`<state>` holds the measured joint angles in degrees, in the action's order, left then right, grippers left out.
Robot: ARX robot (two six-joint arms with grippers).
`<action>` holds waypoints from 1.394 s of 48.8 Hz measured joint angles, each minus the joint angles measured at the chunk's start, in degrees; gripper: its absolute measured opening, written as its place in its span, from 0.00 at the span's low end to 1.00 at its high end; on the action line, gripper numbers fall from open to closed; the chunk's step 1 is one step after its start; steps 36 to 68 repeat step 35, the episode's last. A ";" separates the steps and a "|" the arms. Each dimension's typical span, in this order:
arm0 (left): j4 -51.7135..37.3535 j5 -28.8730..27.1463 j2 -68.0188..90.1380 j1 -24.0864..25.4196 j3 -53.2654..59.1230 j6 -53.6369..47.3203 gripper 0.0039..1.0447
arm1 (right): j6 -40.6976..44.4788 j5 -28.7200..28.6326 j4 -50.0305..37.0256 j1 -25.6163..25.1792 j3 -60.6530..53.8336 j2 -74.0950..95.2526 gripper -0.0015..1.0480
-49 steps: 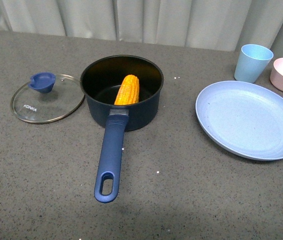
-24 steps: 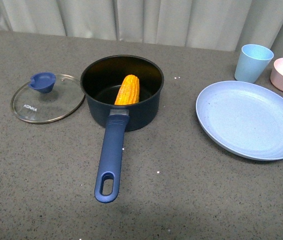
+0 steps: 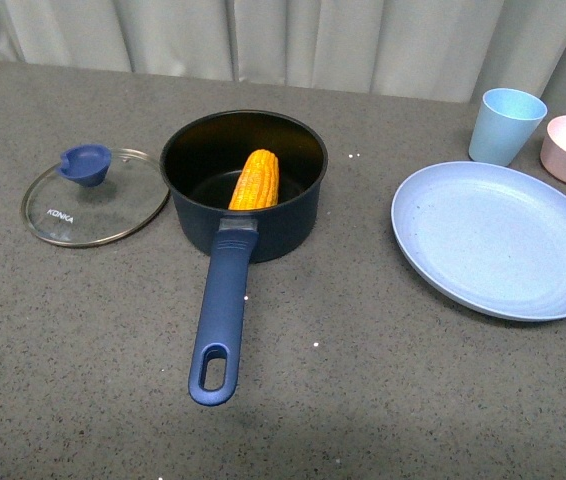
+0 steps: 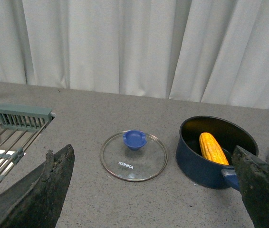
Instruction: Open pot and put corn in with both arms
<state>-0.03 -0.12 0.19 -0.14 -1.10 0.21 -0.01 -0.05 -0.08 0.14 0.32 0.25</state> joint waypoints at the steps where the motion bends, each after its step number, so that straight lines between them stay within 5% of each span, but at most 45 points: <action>1: 0.00 0.00 0.00 0.00 0.00 0.00 0.94 | 0.00 0.00 0.00 0.00 0.00 0.00 0.91; 68: 0.00 0.00 0.00 0.00 0.00 0.00 0.94 | 0.00 0.00 0.00 0.00 0.00 0.00 0.91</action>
